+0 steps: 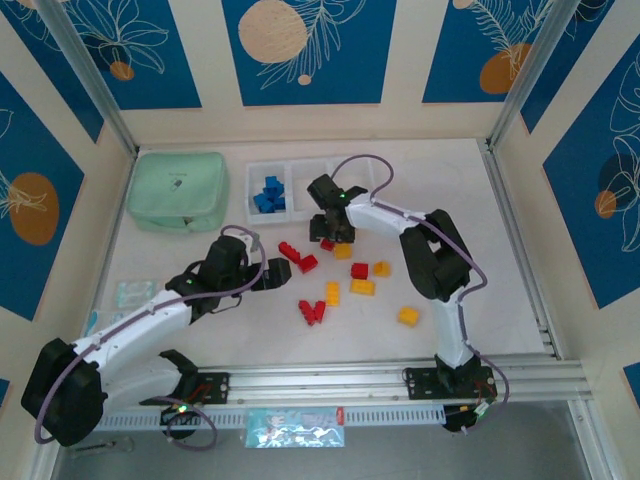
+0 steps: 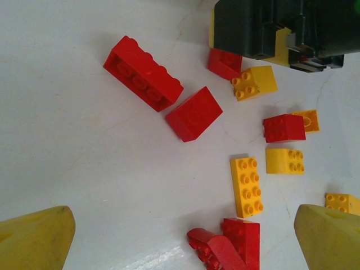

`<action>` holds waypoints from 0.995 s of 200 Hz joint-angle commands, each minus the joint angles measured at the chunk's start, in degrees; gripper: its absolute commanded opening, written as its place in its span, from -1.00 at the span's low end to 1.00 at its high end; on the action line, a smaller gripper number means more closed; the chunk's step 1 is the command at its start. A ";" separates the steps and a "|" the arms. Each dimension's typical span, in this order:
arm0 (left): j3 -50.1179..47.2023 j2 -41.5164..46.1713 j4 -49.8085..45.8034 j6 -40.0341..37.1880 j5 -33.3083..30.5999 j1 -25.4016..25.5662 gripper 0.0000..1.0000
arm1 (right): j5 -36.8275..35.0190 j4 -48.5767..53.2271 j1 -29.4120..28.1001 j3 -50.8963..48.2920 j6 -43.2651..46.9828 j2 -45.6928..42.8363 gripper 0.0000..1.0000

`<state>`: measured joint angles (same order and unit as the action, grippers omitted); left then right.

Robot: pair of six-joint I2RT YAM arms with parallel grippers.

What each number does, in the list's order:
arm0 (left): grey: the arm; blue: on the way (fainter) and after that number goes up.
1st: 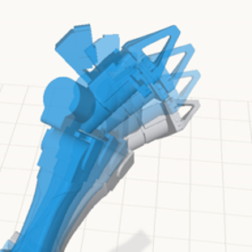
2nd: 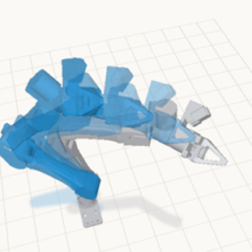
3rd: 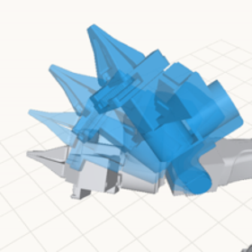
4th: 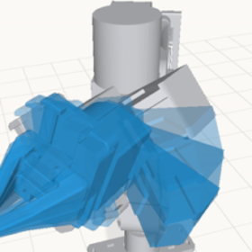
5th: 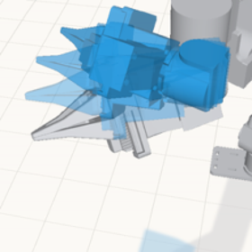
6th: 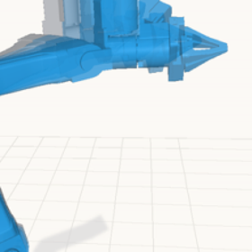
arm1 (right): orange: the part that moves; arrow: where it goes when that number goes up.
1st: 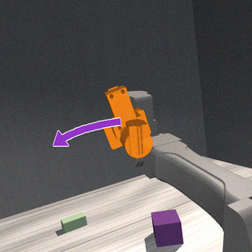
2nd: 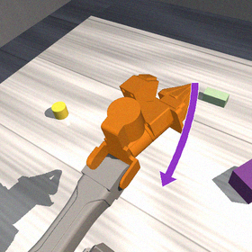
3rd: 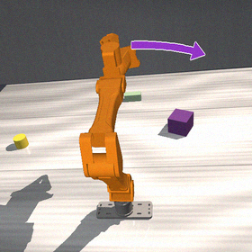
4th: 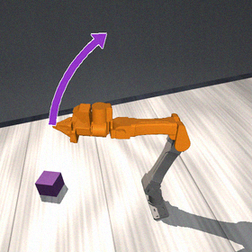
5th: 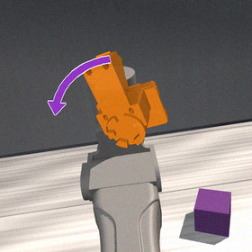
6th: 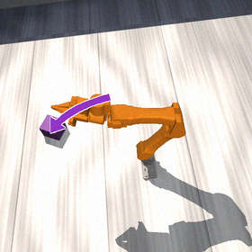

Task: Sort the legos into containers by color
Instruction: Pick up the lego from the center of the table, then place the lego in the container.

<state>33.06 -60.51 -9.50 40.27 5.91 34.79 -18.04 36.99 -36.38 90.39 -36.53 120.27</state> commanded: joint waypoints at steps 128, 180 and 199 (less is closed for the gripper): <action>6.15 0.68 -6.71 -1.33 0.11 -0.07 0.99 | -0.13 1.77 -1.94 1.92 4.93 -2.14 -0.40; 9.23 -0.14 -8.12 -1.76 2.62 -3.01 0.99 | -1.54 1.50 -1.46 5.42 8.22 -5.40 -0.42; 10.47 -1.27 -8.21 -2.47 2.56 -3.66 0.99 | -2.07 0.96 -0.75 9.11 10.00 -2.93 -0.43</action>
<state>40.64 -60.66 -16.01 39.83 7.01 32.21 -18.72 38.13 -37.80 95.09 -29.76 116.71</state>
